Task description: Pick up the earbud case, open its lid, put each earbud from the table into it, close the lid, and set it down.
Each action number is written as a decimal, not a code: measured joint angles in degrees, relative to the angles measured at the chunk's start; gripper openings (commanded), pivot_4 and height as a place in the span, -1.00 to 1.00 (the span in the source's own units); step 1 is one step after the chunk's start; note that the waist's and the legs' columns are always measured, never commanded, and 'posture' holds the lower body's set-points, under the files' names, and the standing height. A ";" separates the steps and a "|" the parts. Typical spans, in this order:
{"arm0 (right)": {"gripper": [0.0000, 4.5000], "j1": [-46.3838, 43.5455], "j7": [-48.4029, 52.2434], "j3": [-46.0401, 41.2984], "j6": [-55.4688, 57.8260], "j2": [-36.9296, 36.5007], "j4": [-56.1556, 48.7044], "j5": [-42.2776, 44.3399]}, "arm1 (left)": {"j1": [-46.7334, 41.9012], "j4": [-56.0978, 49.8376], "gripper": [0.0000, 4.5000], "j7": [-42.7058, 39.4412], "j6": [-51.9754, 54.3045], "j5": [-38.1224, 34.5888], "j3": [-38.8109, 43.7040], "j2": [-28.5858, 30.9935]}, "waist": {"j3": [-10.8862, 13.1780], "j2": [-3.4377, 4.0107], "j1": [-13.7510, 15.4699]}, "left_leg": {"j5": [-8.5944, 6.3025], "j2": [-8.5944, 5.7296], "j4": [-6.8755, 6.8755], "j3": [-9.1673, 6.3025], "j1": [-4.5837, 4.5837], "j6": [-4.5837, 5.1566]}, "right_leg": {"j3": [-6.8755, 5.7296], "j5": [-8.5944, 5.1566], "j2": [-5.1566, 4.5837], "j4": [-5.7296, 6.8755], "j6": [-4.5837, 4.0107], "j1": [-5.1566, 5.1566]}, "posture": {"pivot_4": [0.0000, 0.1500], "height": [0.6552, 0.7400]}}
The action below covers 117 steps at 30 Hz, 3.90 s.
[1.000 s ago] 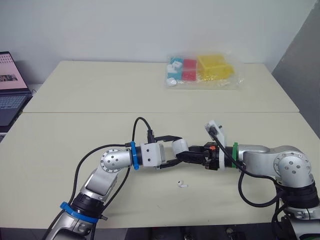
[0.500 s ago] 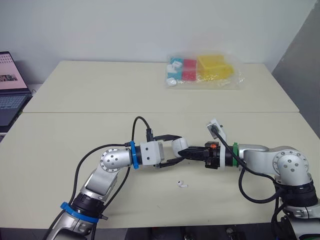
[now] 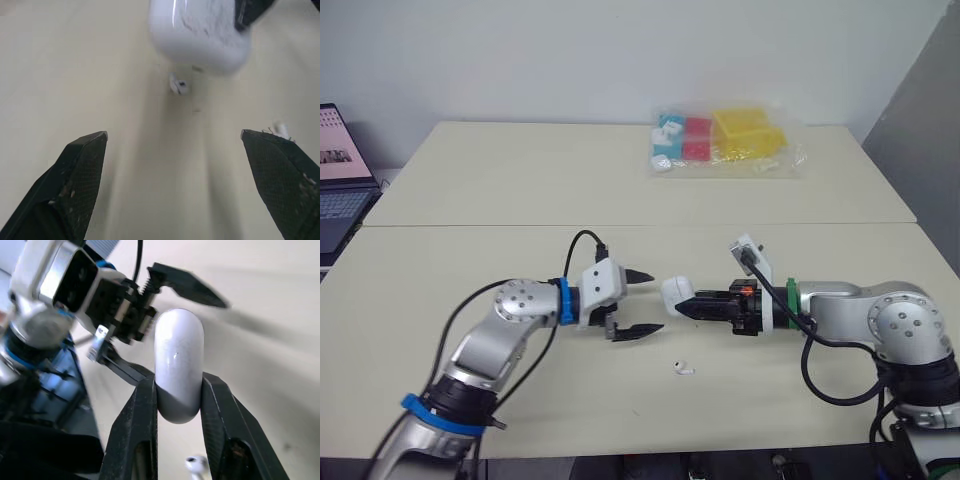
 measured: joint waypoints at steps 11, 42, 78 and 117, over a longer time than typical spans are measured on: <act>-0.67 -9.28 28.45 22.04 -21.85 -22.16 -11.76 -42.50 | -12.84 -6.49 0.98 0.93 16.65 -3.71 -1.71 -1.09 | 0.12 0.10 -0.01 | 0.00 -0.03 0.00 -0.01 -0.31 0.00 | -0.01 -0.05 0.04 -0.20 0.05 -0.23 | 1.00 0.97; -0.67 -8.63 35.37 20.17 -20.56 -13.41 -12.49 -51.95 | -14.09 -5.58 -0.63 0.93 12.99 3.00 -7.93 -5.56 | 0.12 0.10 0.07 | 0.00 -0.07 0.15 -0.03 -0.27 -0.01 | 0.00 -0.04 -0.02 0.10 0.04 -0.23 | 1.00 0.97; 0.59 -3.18 42.22 9.21 -43.60 -11.59 -10.31 -61.62 | 3.63 -2.11 -0.65 7.81 1.00 -5.75 7.48 -18.77 | 0.11 0.09 0.27 | 0.02 -0.07 0.20 0.03 0.31 -0.03 | 0.09 0.02 -0.07 0.20 0.00 0.24 | 1.00 0.97; 0.59 -5.20 47.05 -0.04 -31.62 -11.64 -6.78 -52.52 | 4.59 2.51 -0.65 13.74 -6.91 -1.37 6.52 -18.81 | 0.12 0.09 0.25 | 0.01 -0.06 0.12 0.04 0.29 -0.02 | 0.09 0.03 -0.07 0.14 0.01 0.22 | 1.00 0.97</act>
